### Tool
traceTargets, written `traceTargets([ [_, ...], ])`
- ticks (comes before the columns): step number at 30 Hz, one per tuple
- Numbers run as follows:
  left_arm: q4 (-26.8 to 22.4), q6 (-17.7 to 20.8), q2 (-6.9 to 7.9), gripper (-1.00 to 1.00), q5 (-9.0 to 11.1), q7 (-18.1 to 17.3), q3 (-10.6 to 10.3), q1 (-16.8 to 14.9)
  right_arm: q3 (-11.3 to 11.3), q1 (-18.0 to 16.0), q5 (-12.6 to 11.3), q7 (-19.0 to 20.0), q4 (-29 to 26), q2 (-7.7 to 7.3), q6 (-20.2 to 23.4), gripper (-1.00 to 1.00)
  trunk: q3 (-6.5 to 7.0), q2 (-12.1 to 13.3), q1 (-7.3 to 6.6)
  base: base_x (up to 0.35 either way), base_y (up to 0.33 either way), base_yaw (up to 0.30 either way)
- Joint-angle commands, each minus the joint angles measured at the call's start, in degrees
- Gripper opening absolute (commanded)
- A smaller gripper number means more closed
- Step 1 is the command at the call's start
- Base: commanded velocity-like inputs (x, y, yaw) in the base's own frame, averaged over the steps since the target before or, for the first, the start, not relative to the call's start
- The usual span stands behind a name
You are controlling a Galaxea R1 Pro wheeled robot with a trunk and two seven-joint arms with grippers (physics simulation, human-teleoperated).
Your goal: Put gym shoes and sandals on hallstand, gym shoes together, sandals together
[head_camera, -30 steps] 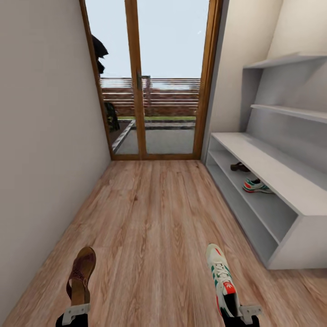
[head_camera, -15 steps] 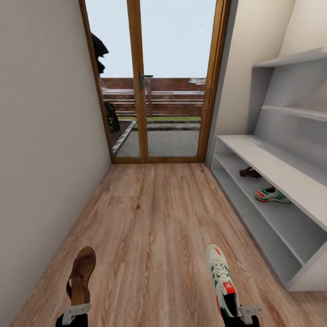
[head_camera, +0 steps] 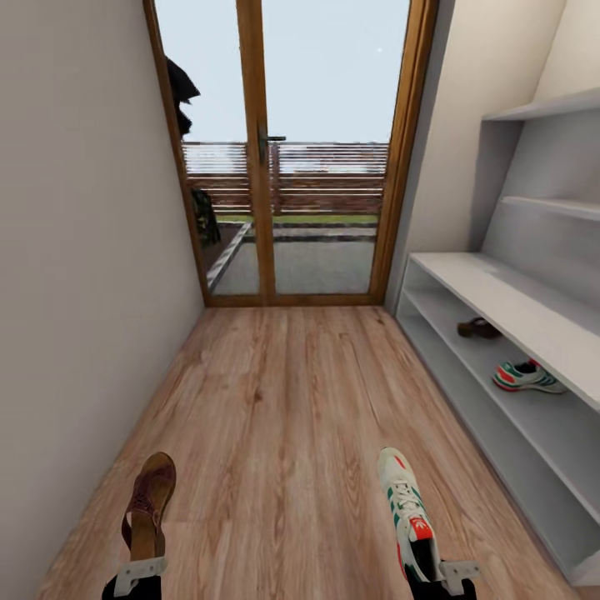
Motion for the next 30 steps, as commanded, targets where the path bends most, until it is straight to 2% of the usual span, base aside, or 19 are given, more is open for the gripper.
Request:
traceTargets([
  [1, 0.0, -0.2, -0.04, -1.0, -0.6, -0.3, 0.5, -0.1, 0.4, 0.0, -0.6, 0.2, 0.0, -0.02, -0.2, -1.0, -0.05, 0.0, 0.02, 0.332, 0.094, 0.0],
  [30, 0.1, -0.2, -0.04, -1.0, -0.6, -0.3, 0.5, -0.1, 0.4, 0.0, -0.7, 0.2, 0.0, 0.07, -0.2, -1.0, -0.05, 0.0, 0.02, 0.332, 0.092, 0.0],
])
